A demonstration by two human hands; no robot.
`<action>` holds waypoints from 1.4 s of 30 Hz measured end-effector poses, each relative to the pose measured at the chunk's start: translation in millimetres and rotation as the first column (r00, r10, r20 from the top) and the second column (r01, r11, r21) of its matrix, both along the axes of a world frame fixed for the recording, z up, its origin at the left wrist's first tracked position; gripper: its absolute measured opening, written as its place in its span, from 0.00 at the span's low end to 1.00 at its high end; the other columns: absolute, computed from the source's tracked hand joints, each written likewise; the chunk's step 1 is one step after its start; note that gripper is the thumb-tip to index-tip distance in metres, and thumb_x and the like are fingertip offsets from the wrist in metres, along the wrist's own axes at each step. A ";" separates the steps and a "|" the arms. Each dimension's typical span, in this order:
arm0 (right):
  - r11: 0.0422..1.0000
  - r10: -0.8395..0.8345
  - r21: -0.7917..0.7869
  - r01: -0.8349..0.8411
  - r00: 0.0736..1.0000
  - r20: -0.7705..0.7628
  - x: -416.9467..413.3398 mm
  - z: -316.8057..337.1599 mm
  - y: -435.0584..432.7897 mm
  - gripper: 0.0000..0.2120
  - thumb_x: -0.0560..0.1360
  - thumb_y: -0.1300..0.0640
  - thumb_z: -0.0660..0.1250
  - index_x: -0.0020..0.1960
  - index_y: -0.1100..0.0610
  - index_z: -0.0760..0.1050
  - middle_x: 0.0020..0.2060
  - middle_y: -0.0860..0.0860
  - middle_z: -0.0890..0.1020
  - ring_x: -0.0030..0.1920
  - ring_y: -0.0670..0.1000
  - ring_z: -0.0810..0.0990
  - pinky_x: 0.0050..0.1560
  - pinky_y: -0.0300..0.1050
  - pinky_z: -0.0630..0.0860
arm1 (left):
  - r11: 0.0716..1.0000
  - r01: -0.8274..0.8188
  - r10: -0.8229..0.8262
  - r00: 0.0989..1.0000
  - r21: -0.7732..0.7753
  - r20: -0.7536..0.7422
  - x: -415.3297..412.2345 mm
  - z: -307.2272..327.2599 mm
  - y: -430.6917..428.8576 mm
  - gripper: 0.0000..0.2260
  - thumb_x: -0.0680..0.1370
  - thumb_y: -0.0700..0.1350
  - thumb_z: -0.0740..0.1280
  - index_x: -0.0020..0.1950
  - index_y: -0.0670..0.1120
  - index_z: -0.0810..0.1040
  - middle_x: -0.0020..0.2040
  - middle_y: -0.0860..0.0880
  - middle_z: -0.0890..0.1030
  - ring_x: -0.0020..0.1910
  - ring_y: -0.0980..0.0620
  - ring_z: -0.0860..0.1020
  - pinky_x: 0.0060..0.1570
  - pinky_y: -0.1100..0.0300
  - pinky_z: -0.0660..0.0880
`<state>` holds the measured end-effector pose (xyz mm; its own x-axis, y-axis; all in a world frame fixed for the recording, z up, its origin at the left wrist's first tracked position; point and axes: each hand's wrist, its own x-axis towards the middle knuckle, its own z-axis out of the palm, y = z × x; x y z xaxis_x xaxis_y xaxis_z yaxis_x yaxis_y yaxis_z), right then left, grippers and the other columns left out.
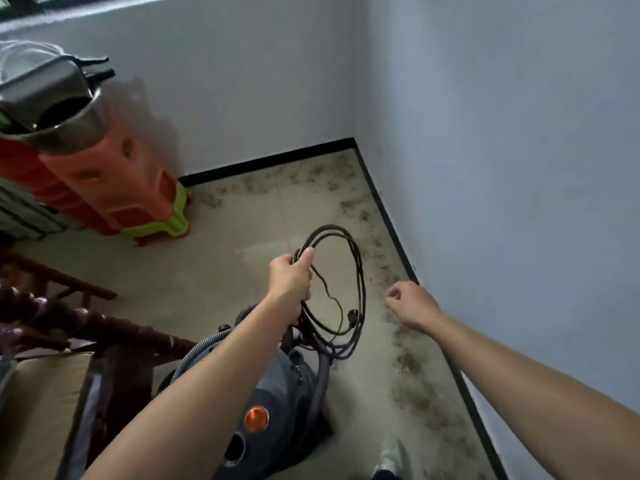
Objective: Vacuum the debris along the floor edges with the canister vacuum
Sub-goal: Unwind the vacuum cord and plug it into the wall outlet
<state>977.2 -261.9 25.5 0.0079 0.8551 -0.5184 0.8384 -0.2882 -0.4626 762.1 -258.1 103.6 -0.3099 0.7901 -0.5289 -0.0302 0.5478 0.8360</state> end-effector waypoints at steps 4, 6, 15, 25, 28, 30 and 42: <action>0.976 0.138 -0.169 -0.137 0.990 -0.006 -8.3 9.1 11.8 0.17 0.73 0.57 0.70 0.62 0.57 0.79 0.58 0.55 0.82 0.58 0.55 0.80 0.56 0.44 0.76 | 0.975 -0.221 0.218 0.951 -0.008 0.217 14.0 44.7 38.9 0.10 0.82 0.44 0.62 0.41 0.44 0.68 0.27 0.50 0.65 0.18 0.56 0.60 0.19 0.65 0.59; 0.969 0.146 -0.195 -0.149 0.989 -0.029 -20.8 15.8 20.5 0.34 0.71 0.52 0.75 0.74 0.57 0.67 0.69 0.56 0.74 0.66 0.56 0.74 0.61 0.44 0.72 | 0.952 -0.304 0.298 0.893 -0.036 0.338 13.9 61.7 58.3 0.12 0.82 0.43 0.59 0.39 0.45 0.66 0.25 0.51 0.63 0.18 0.56 0.59 0.19 0.65 0.59; 0.912 0.103 -0.334 -0.239 0.920 -0.379 -105.0 11.5 82.1 0.15 0.75 0.60 0.63 0.59 0.48 0.77 0.46 0.49 0.80 0.37 0.46 0.72 0.32 0.39 0.65 | 0.791 -0.586 0.551 0.561 -0.174 0.617 -51.3 89.8 144.4 0.15 0.81 0.39 0.52 0.33 0.45 0.61 0.21 0.51 0.61 0.15 0.54 0.59 0.20 0.70 0.58; 0.976 -0.173 -0.196 0.095 0.886 -0.429 -170.6 7.8 213.2 0.17 0.83 0.52 0.59 0.43 0.62 0.78 0.23 0.51 0.78 0.23 0.49 0.76 0.27 0.37 0.67 | 0.607 -0.754 0.759 0.457 -0.251 0.464 -159.0 51.7 236.3 0.12 0.78 0.35 0.50 0.35 0.43 0.63 0.29 0.48 0.63 0.21 0.52 0.60 0.23 0.62 0.62; 1.000 -0.017 -0.008 0.015 0.915 -0.403 -174.0 16.4 250.3 0.15 0.79 0.53 0.67 0.38 0.62 0.77 0.22 0.48 0.68 0.22 0.46 0.64 0.25 0.39 0.61 | 0.545 -0.790 0.822 0.437 -0.282 0.365 -191.5 22.8 235.3 0.12 0.78 0.32 0.50 0.37 0.41 0.64 0.31 0.45 0.66 0.25 0.50 0.64 0.27 0.58 0.69; 0.992 0.119 0.079 -0.094 0.895 -0.430 -182.0 26.0 277.0 0.14 0.76 0.55 0.72 0.34 0.59 0.77 0.22 0.43 0.68 0.22 0.41 0.63 0.25 0.35 0.60 | 0.530 -0.789 0.836 0.425 -0.311 0.347 -212.1 -2.4 230.5 0.11 0.79 0.33 0.51 0.39 0.41 0.66 0.33 0.45 0.69 0.27 0.49 0.68 0.31 0.55 0.71; 0.861 0.492 0.121 -0.494 0.748 -0.445 -320.3 -15.1 383.7 0.11 0.72 0.56 0.76 0.33 0.53 0.78 0.22 0.41 0.77 0.24 0.38 0.70 0.27 0.31 0.64 | 0.329 -0.839 0.943 0.319 -0.434 0.097 -271.8 -117.3 189.2 0.07 0.79 0.39 0.57 0.40 0.43 0.68 0.29 0.44 0.71 0.18 0.52 0.65 0.27 0.64 0.62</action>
